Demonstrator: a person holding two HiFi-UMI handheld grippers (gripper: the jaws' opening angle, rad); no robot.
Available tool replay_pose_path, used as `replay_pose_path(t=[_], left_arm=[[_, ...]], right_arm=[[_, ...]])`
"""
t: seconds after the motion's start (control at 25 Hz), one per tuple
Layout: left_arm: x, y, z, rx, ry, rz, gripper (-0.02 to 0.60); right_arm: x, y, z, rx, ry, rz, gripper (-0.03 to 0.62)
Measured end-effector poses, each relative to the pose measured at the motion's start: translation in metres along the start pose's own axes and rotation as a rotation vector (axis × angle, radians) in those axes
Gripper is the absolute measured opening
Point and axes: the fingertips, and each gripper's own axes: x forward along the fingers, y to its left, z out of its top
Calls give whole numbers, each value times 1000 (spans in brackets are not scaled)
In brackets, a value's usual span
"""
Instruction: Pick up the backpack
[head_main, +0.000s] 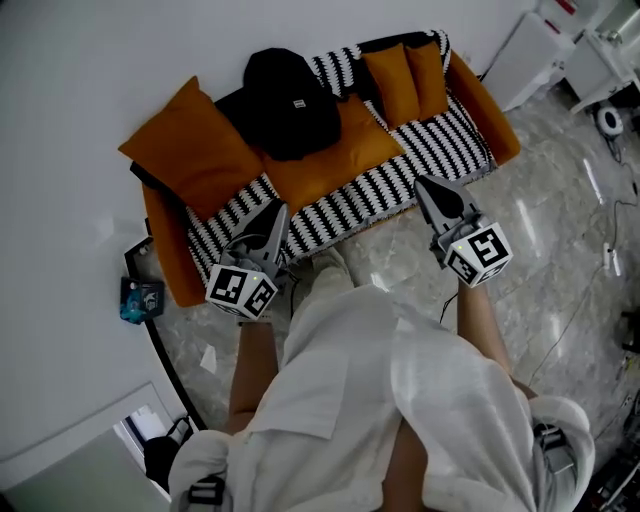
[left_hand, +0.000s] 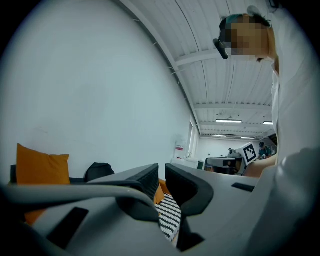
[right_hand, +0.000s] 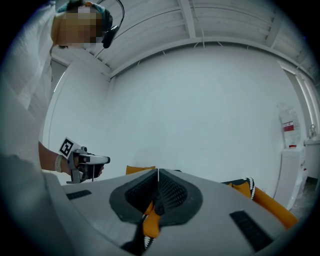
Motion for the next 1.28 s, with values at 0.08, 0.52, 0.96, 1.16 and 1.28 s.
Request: replay_pose_path(t=[0.08,0.52,0.96,1.16,1.28], left_arm=[[20,19,2,-8,1,-5,58],[119,136,45,2,-18,-21,58],[159,219,50,4,-1,-10,58],[177,235,40,-10,18,24,58],[189,243,35,-21,24,52,58]], right_arm=[[22,-12,0,0,10,0,20],[162,-70,23,28,13,47,20],[265,-92,5,35,92,115,21],[305,-97,-11,6,142,186,68],[332,-102,-19,-11,165,239,112]])
